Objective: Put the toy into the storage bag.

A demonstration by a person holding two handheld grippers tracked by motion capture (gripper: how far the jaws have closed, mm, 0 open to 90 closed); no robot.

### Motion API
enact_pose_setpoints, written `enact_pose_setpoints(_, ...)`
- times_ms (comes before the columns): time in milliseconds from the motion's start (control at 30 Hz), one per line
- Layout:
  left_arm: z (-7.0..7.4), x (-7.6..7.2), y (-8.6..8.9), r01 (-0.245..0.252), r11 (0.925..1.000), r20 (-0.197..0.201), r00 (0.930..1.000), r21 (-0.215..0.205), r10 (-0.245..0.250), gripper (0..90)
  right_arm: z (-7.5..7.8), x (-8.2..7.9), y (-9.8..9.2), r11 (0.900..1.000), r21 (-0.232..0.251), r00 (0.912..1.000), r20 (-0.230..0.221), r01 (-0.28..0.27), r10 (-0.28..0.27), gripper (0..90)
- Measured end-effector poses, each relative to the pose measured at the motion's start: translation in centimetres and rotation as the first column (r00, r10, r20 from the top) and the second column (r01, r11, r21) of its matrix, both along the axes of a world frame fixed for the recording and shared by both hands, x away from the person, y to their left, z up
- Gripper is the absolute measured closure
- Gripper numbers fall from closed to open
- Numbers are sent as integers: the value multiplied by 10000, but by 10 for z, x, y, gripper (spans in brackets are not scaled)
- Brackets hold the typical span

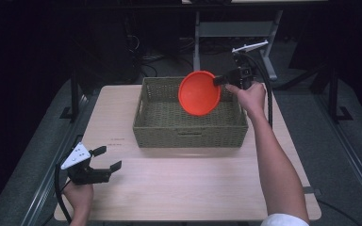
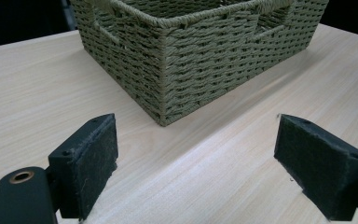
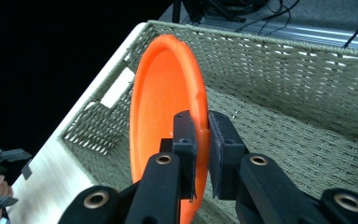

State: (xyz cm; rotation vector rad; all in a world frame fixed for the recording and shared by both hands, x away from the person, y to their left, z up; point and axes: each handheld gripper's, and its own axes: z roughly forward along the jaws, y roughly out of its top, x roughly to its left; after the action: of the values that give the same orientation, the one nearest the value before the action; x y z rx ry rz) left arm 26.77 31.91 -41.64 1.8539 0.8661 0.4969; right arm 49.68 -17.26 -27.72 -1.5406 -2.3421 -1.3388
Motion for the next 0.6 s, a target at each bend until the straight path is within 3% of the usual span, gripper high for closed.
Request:
enact_pose_setpoints(200, -1, 1, -1, 6, 10000, 22, 10000, -17, -6, 127, -14, 6, -1, 9999, -40, 9996, -240, 164, -165, 819)
enact_pose_setpoints(400, 0, 2, -2, 78, 10000, 102, 9999, -16, -78, 126, -19, 8, 2, 9993, -167, 9988, -369, 328, -334, 819)
enact_pose_setpoints(600, 0, 2, -2, 85, 9999, 108, 9999, -91, -84, 127, -24, 12, 9, 9978, -558, 9970, -661, 364, -401, 819)
